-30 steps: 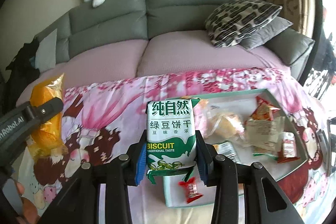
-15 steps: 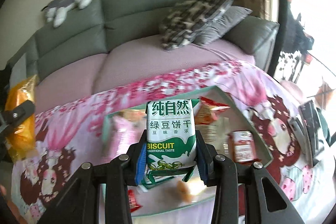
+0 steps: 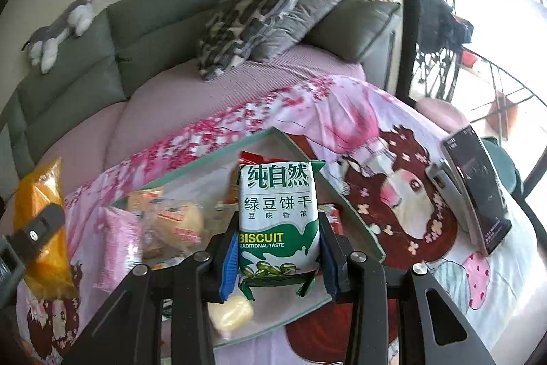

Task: Organize snacks
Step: 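Lift both packs and carry them over the tray, then open both tools to drop the orange bag and biscuit pack into the tray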

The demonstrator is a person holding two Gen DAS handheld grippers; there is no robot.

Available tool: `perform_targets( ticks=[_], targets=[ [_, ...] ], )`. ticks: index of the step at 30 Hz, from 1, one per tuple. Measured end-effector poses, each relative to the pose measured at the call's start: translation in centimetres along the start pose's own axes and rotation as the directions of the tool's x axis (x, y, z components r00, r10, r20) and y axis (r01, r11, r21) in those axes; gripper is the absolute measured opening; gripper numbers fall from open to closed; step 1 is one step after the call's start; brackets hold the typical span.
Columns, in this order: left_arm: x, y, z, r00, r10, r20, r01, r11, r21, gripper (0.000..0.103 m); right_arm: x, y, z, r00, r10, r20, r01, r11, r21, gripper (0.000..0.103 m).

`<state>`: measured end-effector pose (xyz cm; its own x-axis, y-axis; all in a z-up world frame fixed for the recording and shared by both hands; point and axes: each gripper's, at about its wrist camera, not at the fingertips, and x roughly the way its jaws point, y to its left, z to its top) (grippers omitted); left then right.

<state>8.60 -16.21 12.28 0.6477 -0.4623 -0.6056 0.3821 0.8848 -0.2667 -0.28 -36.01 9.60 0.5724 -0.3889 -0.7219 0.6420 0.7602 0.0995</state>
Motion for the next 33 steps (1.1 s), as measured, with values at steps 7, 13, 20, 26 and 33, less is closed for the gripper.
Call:
perform_targets(
  ticks=[7, 13, 20, 26, 33],
  targets=[
    [2.9, -2.3, -2.0, 0.996, -0.017, -0.088, 0.022, 0.998, 0.061, 0.043, 1.8, -1.4, -0.5, 0.998, -0.008, -0.058, 0.009, 1.0, 0.029, 0.042],
    [5.0, -3.3, -3.5, 0.989, -0.003, -0.146, 0.017, 0.996, 0.091, 0.043, 3.0, -1.8, -1.0, 0.995, -0.004, -0.096, 0.008, 0.999, 0.036, 0.042],
    [6.5, -3.4, -4.5, 0.982, 0.012, -0.188, 0.007, 0.995, 0.1, 0.043, 3.9, -1.4, -1.3, 0.992, 0.006, -0.124, -0.003, 1.0, 0.028, 0.043],
    [7.4, -3.5, -5.0, 0.978, 0.021, -0.209, 0.0, 0.995, 0.099, 0.043, 4.5, -1.5, -1.7, 0.989, 0.004, -0.15, 0.001, 0.999, 0.033, 0.043],
    [8.2, -3.1, -5.3, 0.974, 0.025, -0.226, -0.006, 0.997, 0.082, 0.043, 5.2, -1.4, -1.9, 0.986, -0.012, -0.164, 0.016, 1.0, 0.023, 0.043]
  ],
)
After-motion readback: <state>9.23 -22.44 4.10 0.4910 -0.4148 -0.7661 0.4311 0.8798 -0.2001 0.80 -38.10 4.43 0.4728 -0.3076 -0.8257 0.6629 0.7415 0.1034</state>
